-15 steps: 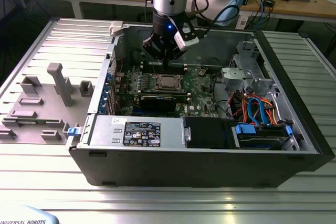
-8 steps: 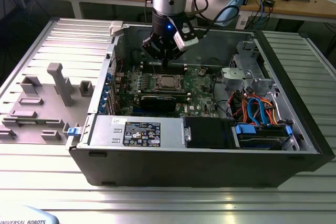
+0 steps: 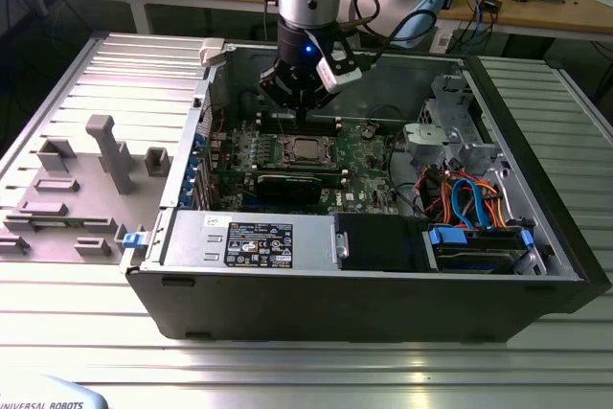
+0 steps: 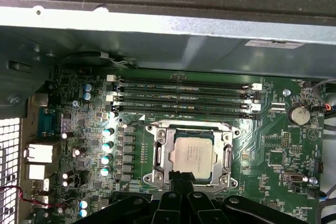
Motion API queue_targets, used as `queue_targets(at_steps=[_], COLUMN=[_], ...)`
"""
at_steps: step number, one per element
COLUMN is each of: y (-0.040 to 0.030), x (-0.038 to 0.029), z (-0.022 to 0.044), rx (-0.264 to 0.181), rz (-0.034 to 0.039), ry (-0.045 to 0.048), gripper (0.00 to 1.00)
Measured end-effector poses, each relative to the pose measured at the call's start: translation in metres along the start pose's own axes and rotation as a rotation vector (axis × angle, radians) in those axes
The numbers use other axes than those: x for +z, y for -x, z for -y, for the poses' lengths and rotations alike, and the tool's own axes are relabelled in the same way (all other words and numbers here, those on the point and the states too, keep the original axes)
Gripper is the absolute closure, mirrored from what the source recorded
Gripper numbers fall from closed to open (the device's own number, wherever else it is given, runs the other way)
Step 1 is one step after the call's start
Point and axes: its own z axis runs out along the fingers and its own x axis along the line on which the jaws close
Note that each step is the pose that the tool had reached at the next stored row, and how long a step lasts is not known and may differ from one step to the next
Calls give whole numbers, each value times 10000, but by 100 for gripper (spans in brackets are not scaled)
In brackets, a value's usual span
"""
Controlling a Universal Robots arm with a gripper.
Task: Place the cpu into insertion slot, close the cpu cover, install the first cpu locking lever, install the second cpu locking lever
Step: 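Install the first cpu locking lever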
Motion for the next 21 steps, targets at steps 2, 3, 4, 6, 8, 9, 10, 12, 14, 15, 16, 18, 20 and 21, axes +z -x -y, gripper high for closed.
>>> queue_targets(at_steps=[2, 3, 4, 6, 8, 9, 10, 12, 14, 15, 16, 18, 20, 21], y=[-189, -229, -258, -312, -366, -399, -439, -484, -485, -486, -486, -491, -495, -493], x=[-1, -1, -1, 0, 2, 4, 8, 12, 12, 12, 12, 12, 11, 12], z=[-11, -13, -15, -19, -28, -31, -34, -38, -38, -38, -38, -39, -53, -69], rx=[3, 2, 1, 3, 22, 25, 27, 27, 27, 27, 27, 29, 28, 27], rz=[1, 0, 0, 0, 0, 1, 0, 0, 1, 0, 0, 1, -1, 1], ry=[0, 0, 0, 0, 0, 0, 0, 0, 0, 0, 0, 0, -1, 0], gripper=[89, 89, 89, 89, 89, 89, 89, 89, 89, 89, 89, 89, 89, 89])
